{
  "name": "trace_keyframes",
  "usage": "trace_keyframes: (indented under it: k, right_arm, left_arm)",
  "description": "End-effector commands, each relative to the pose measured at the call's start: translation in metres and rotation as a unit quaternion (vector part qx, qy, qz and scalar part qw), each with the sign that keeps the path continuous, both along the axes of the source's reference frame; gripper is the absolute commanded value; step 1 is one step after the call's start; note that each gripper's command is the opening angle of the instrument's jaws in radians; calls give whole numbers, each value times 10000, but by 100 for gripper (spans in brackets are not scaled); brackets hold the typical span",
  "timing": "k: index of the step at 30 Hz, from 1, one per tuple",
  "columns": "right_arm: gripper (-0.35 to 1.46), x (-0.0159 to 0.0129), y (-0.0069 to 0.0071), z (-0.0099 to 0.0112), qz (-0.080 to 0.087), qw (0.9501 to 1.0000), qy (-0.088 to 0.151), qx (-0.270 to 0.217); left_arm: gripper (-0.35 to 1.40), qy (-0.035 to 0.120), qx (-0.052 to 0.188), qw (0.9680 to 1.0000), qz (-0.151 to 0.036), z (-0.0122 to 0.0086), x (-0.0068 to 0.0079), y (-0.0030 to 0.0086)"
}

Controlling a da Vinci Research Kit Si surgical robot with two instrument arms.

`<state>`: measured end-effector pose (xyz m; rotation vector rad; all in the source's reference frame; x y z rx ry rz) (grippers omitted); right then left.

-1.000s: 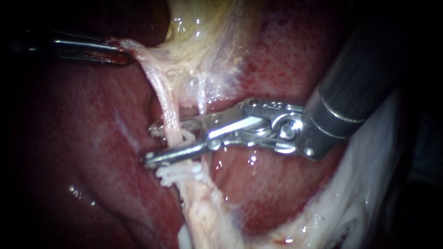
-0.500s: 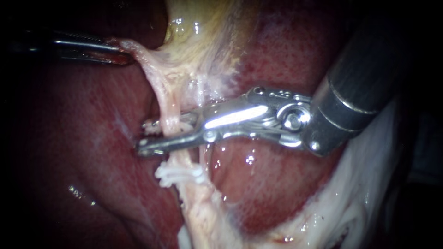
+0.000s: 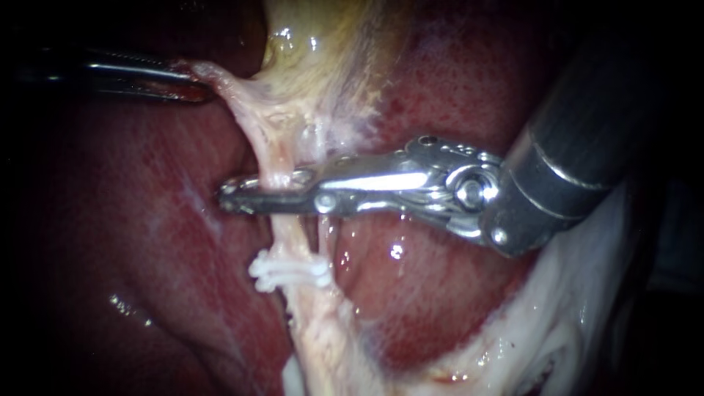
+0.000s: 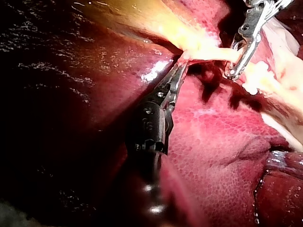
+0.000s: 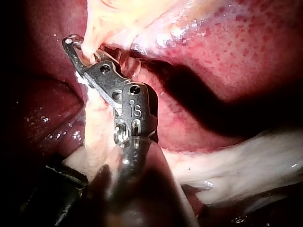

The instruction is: Clipping third clip left tube

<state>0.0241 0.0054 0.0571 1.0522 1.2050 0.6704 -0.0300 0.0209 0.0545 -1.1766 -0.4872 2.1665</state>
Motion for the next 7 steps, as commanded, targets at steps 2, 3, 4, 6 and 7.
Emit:
trace_keyframes:
  k: [2,3,4,6,7]
  right_arm:
    - [-35,1,-1,2,-8,10000,6,-1]
    - [-35,1,-1,3,3,10000,-2,-7]
    - [-35,1,-2,4,-9,10000,-4,21]
    - [-35,2,-4,7,-111,9999,57,32]
    - [-15,5,-6,10,-145,9999,75,27]
  left_arm:
    - [-35,0,0,10000,-1,0,0,0]
    - [-35,0,0,10000,-1,0,0,0]
    - [-35,0,0,10000,-1,0,0,0]
    - [-35,0,0,10000,-1,0,0,0]
    - [-35,1,0,10000,-1,1,0,1]
